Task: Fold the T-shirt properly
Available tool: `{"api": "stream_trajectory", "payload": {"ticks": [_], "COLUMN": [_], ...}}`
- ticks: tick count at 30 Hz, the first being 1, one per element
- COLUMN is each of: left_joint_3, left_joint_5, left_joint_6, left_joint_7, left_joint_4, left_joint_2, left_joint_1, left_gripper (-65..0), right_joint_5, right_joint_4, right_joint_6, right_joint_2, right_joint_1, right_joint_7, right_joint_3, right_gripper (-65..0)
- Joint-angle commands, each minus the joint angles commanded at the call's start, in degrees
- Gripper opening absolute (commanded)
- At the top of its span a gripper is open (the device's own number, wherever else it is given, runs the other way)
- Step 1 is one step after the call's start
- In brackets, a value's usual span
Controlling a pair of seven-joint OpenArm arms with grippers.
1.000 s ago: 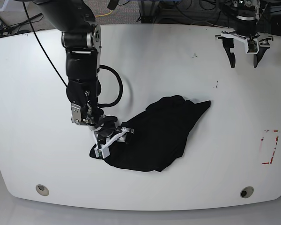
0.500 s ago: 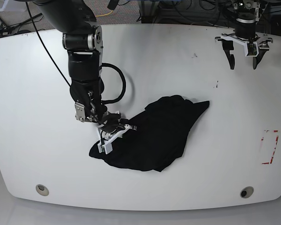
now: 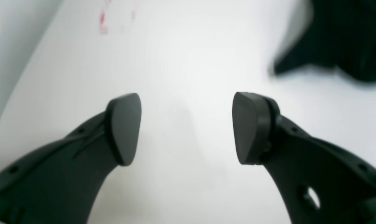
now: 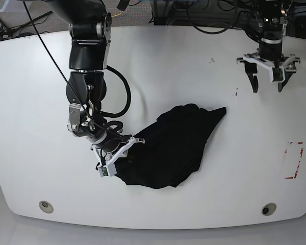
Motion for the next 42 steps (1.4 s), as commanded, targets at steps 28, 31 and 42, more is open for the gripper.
{"api": "stream_trajectory", "payload": {"ticks": [28,31,42], "left_joint_3": [18.37,18.37,18.55], "left_joint_5": [0.09,0.00,-0.18], "left_joint_6": [-0.18,-0.18,-0.18], "left_joint_7": [22.86,21.01,15.56], "left_joint_4": [-19.16,-25.58,-38.15], "left_joint_2": [5.10,6.68,12.04], "left_joint_1": [-37.27,-41.23,-48.88], "left_gripper": [-22.4,-22.4,-22.4], "right_joint_5": [0.62,0.62,0.53], "right_joint_4": [30.51,30.51,30.95], "right_joint_6": [4.66,4.66,4.66], "right_joint_2": [19.43,19.43,20.04], "right_joint_1": [-14.77,-16.26,-17.67], "right_joint_7": [-0.18,-0.26,-0.62], "right_joint_3": [8.00,9.76,10.81], "right_gripper": [-65.0,-65.0,-65.0]}}
